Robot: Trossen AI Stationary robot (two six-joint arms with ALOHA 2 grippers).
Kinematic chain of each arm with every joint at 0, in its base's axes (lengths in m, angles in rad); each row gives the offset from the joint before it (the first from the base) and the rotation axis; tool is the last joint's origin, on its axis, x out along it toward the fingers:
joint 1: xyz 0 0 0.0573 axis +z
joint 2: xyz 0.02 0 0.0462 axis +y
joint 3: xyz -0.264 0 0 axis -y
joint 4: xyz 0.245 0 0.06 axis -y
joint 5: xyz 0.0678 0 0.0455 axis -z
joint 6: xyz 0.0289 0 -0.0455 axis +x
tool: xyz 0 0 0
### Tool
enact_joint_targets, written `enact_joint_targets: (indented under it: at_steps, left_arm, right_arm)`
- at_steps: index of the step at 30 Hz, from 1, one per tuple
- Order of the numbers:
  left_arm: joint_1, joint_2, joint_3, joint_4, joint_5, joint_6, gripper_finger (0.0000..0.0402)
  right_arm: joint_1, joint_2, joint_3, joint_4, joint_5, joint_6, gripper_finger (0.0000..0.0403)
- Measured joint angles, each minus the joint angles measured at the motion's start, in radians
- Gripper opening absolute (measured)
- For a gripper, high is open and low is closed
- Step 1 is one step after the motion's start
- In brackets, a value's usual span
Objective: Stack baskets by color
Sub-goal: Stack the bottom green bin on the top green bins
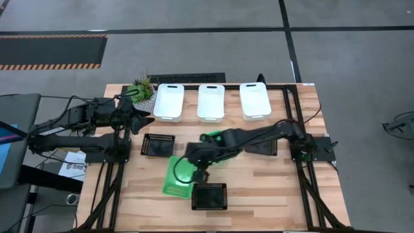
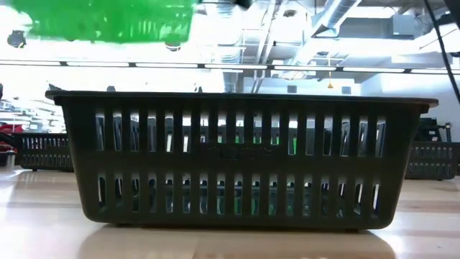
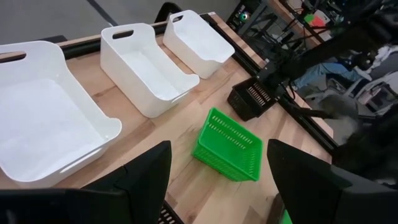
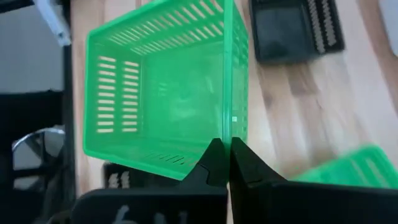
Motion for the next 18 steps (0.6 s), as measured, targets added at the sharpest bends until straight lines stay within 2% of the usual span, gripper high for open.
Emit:
enact_joint_targets:
  at_steps: [6, 12, 18]
  left_arm:
    - [0.0, 0.0, 0.0, -0.003, 0.001, 0.004, 0.0254]
    - [0.0, 0.0, 0.0, -0.002, 0.033, 0.007, 0.0254]
    - [0.0, 0.0, 0.0, 0.0, 0.033, 0.023, 0.0254]
  right_arm:
    - [0.011, -0.132, 0.0, -0.203, 0.005, -0.008, 0.0001]
    - [-0.002, -0.241, -0.007, -0.401, 0.078, -0.016, 0.0001]
    - [-0.039, -0.393, -0.202, -0.39, 0.078, -0.076, 0.0001]
